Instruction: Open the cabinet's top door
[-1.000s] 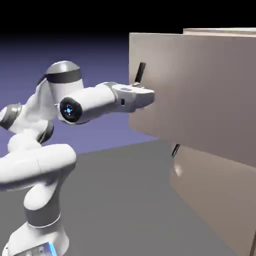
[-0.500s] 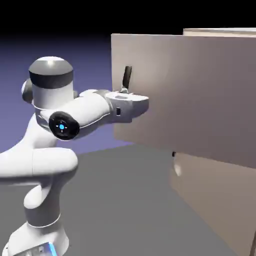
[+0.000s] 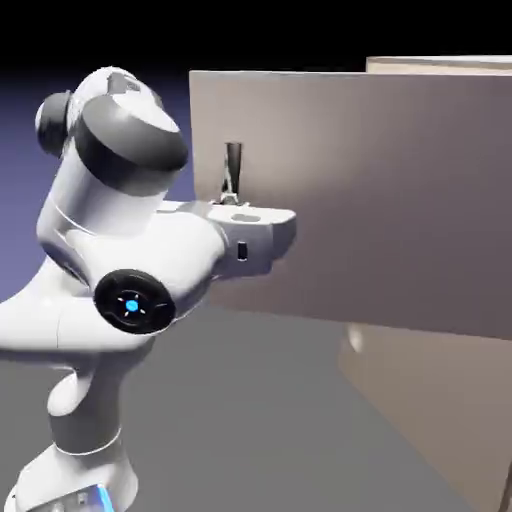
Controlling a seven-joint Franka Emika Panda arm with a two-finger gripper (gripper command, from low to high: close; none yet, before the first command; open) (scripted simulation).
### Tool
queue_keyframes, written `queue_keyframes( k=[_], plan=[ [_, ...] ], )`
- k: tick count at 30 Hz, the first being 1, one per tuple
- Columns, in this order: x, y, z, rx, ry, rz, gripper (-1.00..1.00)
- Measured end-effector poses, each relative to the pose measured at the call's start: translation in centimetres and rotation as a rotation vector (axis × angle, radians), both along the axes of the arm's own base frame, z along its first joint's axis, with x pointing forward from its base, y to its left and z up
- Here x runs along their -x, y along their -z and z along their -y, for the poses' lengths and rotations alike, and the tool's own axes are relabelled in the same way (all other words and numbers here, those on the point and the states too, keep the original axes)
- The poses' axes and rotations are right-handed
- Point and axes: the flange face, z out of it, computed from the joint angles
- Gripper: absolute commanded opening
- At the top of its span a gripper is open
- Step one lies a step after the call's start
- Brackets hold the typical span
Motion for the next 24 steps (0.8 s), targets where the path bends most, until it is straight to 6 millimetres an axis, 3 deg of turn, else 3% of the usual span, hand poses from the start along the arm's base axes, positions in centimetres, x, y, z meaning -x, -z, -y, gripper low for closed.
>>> queue_keyframes(
  k=[12,24],
  plan=[
    [1.5,0.0,9.7,0.000,-0.216,0.000,-1.00],
    [0.9,0.0,19.7,0.000,-0.438,0.000,-1.00]
  ],
)
